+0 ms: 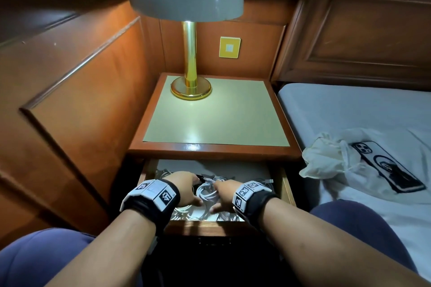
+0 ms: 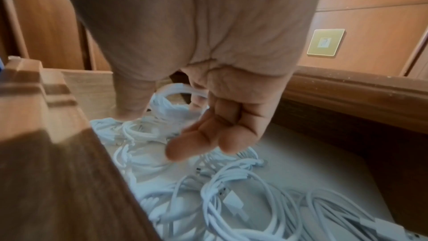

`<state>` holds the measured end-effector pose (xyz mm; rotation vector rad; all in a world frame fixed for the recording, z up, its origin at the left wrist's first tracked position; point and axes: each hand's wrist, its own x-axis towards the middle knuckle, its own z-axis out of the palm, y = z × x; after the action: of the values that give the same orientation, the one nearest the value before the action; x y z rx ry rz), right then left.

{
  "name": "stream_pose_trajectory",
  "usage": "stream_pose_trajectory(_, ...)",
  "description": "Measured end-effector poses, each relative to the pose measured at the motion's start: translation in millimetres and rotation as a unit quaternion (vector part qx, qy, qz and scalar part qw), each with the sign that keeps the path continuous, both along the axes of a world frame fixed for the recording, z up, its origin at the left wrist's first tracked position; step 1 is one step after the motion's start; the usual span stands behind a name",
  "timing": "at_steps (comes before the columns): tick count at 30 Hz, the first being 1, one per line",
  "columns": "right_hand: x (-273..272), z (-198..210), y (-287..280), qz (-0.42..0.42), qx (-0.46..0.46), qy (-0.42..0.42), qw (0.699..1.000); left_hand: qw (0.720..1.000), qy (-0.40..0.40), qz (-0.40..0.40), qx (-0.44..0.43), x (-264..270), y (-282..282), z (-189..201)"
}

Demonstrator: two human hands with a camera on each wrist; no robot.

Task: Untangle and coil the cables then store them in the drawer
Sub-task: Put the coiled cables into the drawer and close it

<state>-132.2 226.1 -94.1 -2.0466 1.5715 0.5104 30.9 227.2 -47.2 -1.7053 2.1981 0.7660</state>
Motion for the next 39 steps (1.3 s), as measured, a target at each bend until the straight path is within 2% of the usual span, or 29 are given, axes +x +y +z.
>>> stream_pose_trajectory(5,-7,-6,6,-0.011,0.024,0.01,1.0,0.999,-0.032,-0.015,0.01,1,-2,-12)
stream_pose_trajectory(9,-15,5,14,0.02,0.017,0.016,1.0,0.996,-0.061,-0.044,0.042,-6,4,-27)
stream_pose_trajectory(14,-34,6,35,0.042,0.058,-0.002,0.997,0.99,-0.086,-0.074,0.084,-15,15,-41)
stream_pose_trajectory(18,-50,-2,45,0.063,0.032,0.0,0.998,0.983,-0.101,-0.101,0.111,-21,22,-40)
stream_pose_trajectory(25,-56,-2,51,0.123,-0.018,0.049,0.991,0.98,-0.114,-0.124,0.104,-22,25,-40)
stream_pose_trajectory(34,-49,-11,54,0.131,-0.034,0.063,0.989,0.978,-0.124,-0.133,0.106,-20,25,-54)
stream_pose_trajectory(39,-48,-5,53,0.138,-0.026,0.053,0.989,0.981,-0.129,-0.125,0.074,-27,31,-63)
